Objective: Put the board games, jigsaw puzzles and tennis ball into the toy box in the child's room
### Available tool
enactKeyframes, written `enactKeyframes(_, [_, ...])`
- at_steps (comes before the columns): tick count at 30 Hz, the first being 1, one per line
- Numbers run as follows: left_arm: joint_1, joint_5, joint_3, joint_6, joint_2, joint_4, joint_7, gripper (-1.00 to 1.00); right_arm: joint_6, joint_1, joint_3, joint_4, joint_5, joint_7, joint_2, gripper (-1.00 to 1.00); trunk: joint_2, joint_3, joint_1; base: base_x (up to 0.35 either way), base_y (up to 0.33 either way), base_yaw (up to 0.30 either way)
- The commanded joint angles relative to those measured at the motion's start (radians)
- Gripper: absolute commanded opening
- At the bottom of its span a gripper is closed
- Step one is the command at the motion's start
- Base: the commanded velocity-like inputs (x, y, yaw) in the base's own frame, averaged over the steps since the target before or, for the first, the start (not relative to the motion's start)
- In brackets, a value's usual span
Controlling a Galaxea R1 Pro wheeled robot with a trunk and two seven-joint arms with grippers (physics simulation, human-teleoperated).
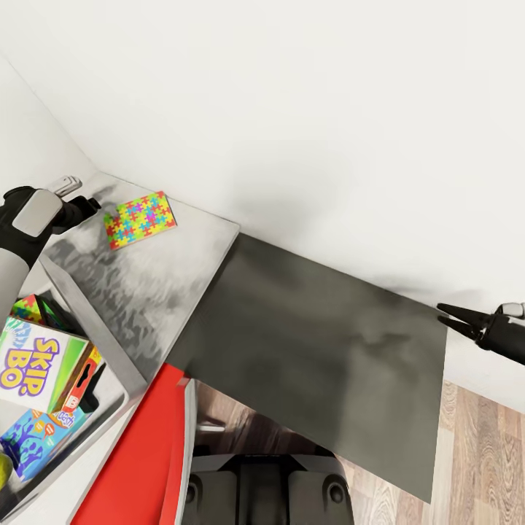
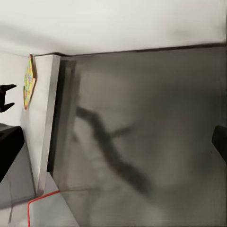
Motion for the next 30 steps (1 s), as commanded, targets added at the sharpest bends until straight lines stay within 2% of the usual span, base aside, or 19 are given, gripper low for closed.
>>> enactKeyframes(1, [-0.001, 0.010, -0.008, 0.001, 0.002, -0.002, 0.008, 1.00, 0.005, -0.001, -0.006, 0.000, 0.002, 0.005, -0.007, 1.00, -0.002, -0.001, 0.001, 0.000, 0.000, 0.000])
enactKeyframes(5, [-0.001, 0.010, -0.008, 0.001, 0.002, -0.002, 0.008, 1.00, 0.006, -0.001, -0.020, -0.002, -0.001, 0.005, -0.025, 1.00, -0.002, -0.002, 0.001, 0.000, 0.000, 0.000])
enactKeyframes(10, [-0.001, 0.010, -0.009, 0.000, 0.002, -0.004, 0.008, 1.00, 0.005, -0.001, -0.025, -0.002, -0.002, 0.005, -0.032, 1.00, -0.002, -0.002, 0.001, 0.000, 0.000, 0.000])
enactKeyframes(30, [-0.001, 0.010, -0.008, -0.001, 0.002, -0.113, 0.009, 1.00, 0.006, -0.001, -0.027, -0.002, -0.002, 0.006, -0.036, 1.00, -0.002, -0.021, 0.001, 0.000, 0.000, 0.000])
